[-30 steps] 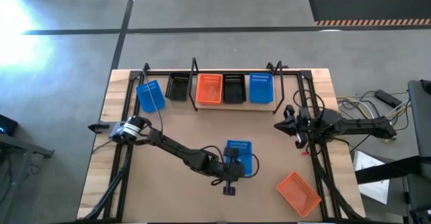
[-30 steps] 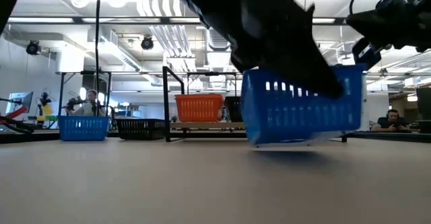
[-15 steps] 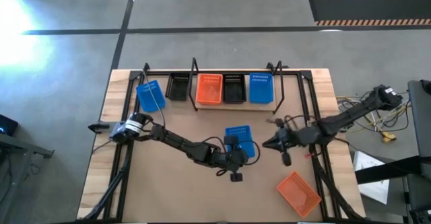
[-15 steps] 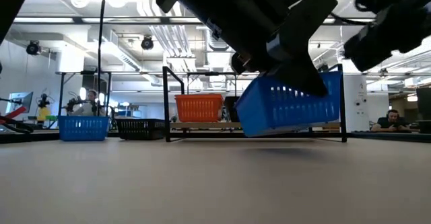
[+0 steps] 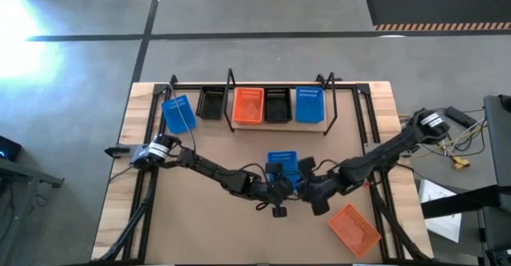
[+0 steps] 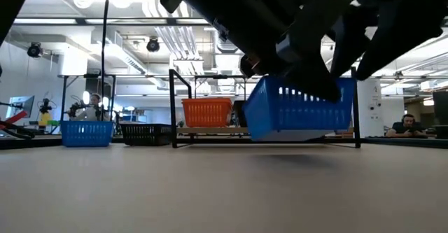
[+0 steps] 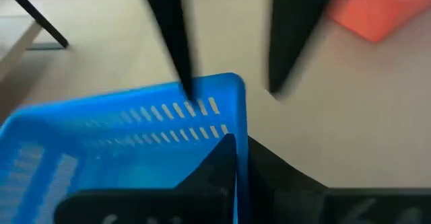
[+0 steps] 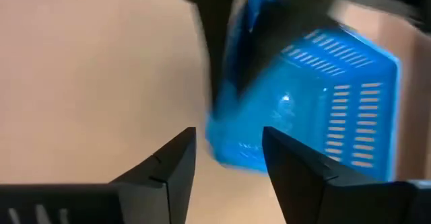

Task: Stack baskets on shelf by color
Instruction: Stack the bottom blue bin on the blue bin on the shelf

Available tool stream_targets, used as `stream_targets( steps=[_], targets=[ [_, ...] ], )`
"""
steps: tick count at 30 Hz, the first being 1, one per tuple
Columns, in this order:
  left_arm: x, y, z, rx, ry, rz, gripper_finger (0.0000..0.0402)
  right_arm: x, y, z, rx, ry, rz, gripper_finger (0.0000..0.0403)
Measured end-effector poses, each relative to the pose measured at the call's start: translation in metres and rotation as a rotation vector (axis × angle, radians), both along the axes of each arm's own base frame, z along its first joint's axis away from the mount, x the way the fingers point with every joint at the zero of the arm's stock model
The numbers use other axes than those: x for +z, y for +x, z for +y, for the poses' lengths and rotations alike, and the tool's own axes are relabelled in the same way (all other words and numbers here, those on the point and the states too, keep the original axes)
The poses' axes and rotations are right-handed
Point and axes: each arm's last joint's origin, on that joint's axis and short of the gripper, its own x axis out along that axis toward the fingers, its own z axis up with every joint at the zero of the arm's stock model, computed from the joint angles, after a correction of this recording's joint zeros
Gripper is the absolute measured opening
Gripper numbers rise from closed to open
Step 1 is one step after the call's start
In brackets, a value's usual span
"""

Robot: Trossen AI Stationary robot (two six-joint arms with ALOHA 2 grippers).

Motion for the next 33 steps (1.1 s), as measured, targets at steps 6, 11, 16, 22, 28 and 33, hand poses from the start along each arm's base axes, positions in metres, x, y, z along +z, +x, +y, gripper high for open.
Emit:
stream_targets(
  steps=[6, 11, 16, 22, 28, 33],
  targets=[
    [-0.004, -0.002, -0.001, -0.003, 0.007, 0.019, 0.0, -0.01, 0.018, 0.011, -0.032, 0.001, 0.06, 0.0158],
    [-0.009, -0.005, 0.001, 0.001, 0.012, 0.037, 0.0, -0.018, 0.02, 0.01, -0.101, -0.031, 0.091, 0.0132],
    [-0.012, -0.005, 0.002, 0.005, 0.0, 0.007, 0.0, -0.022, 0.019, 0.008, -0.138, -0.038, 0.075, 0.0077],
    [-0.012, -0.005, 0.001, 0.001, 0.002, 0.004, 0.0, -0.033, 0.02, 0.009, -0.12, -0.038, 0.061, 0.004],
    [-0.013, -0.005, 0.002, 0.0, 0.001, 0.004, 0.0004, -0.04, 0.018, 0.008, -0.122, -0.04, 0.058, 0.0038],
    [-0.013, -0.005, 0.001, -0.007, 0.003, 0.008, 0.0051, -0.041, 0.016, 0.009, -0.116, -0.045, 0.066, 0.0015]
  ],
)
